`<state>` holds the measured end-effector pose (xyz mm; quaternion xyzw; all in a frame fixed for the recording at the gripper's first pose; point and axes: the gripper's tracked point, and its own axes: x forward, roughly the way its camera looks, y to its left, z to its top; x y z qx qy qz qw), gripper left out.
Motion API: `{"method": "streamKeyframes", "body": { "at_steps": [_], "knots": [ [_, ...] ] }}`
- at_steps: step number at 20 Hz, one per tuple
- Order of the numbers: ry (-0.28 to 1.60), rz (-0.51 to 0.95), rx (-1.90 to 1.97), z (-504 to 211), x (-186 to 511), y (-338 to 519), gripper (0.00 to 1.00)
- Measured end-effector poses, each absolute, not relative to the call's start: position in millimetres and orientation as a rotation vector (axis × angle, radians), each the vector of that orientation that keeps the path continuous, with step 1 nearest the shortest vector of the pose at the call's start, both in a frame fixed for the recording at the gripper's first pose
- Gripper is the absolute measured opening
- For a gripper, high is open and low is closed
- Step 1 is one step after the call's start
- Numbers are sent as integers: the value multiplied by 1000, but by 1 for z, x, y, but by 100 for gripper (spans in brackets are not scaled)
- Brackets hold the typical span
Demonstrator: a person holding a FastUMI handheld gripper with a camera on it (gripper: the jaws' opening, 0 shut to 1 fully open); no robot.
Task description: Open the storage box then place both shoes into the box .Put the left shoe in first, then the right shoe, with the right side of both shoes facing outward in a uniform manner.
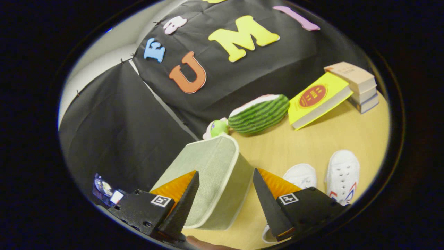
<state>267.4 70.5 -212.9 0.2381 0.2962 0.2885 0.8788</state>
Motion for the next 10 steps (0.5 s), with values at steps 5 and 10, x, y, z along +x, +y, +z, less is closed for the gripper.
{"method": "streamKeyframes", "body": {
  "at_steps": [5, 10],
  "knots": [
    [760, 751, 837, -219, 284, 85, 96],
    [922, 904, 1075, -224, 274, 111, 94]
  ]
}}
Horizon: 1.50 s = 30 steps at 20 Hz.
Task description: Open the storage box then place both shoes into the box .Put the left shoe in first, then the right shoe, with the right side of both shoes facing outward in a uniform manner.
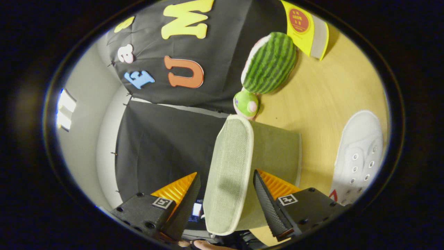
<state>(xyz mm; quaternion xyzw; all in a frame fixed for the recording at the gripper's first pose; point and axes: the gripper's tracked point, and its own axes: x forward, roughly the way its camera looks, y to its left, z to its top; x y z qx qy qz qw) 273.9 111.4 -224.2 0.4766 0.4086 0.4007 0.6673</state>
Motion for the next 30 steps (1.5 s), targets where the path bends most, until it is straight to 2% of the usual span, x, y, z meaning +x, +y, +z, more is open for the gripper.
{"method": "streamKeyframes", "body": {
  "at_steps": [1, 3, 6, 8, 10, 18, 25, 30],
  "knots": [
    [932, 910, 1072, -228, 274, 117, 92],
    [914, 927, 1029, -230, 275, 121, 79],
    [877, 932, 1061, -221, 277, 116, 36],
    [858, 919, 1033, -215, 276, 113, 12],
    [840, 894, 997, -210, 276, 113, 8],
    [761, 889, 965, -135, 260, 138, 8],
    [704, 824, 809, -85, 245, 207, 10],
    [701, 792, 767, -78, 241, 264, 9]
  ]
}}
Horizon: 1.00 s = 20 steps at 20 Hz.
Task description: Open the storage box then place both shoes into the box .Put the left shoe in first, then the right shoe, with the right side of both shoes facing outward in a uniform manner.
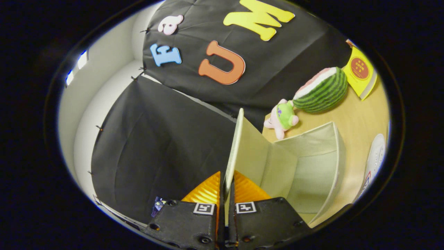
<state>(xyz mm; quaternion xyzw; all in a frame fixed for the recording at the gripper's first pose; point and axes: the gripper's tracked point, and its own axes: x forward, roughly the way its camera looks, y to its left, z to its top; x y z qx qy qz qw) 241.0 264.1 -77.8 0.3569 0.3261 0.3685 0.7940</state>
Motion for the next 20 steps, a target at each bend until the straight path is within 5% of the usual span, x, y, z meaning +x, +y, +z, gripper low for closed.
{"method": "streamKeyframes", "body": {
  "at_steps": [7, 9, 12, 14, 20],
  "knots": [
    [732, 750, 740, -88, 238, 317, 18],
    [713, 752, 747, -88, 240, 335, 32],
    [671, 739, 738, -85, 239, 346, 80],
    [675, 744, 703, -88, 232, 349, 100],
    [651, 769, 562, -95, 211, 335, 100]
  ]
}}
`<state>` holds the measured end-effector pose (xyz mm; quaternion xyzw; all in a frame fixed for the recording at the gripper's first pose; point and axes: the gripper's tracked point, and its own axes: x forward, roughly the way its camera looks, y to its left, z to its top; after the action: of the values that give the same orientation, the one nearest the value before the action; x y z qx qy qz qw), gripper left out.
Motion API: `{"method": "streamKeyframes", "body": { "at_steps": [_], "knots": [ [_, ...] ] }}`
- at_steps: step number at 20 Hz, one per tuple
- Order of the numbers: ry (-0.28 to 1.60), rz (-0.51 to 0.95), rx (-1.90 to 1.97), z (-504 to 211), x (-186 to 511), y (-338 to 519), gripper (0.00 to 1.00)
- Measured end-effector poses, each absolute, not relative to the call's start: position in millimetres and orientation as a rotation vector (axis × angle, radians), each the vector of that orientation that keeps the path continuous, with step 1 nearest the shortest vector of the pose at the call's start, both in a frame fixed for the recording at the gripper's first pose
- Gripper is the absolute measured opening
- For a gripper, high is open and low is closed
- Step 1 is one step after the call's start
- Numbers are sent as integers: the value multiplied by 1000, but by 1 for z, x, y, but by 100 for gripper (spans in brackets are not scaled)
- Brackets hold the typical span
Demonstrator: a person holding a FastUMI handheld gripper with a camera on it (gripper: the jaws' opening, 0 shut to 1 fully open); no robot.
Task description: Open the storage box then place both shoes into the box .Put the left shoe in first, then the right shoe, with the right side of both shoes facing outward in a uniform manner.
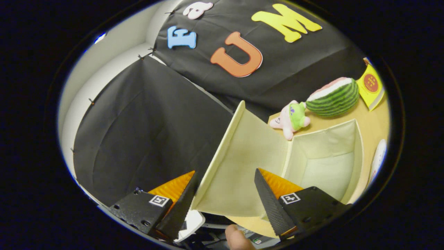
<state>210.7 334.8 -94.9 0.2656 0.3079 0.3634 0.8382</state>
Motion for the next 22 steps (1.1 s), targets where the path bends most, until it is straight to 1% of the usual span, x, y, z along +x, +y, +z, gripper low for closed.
{"method": "streamKeyframes", "body": {
  "at_steps": [4, 6, 11, 18, 22],
  "knots": [
    [681, 817, 516, -96, 185, 308, 100],
    [701, 804, 474, -105, 180, 280, 100],
    [685, 679, 392, -125, 187, 192, 100],
    [777, 457, 206, -191, 198, 67, 100],
    [857, 336, 86, -236, 198, 13, 100]
  ]
}}
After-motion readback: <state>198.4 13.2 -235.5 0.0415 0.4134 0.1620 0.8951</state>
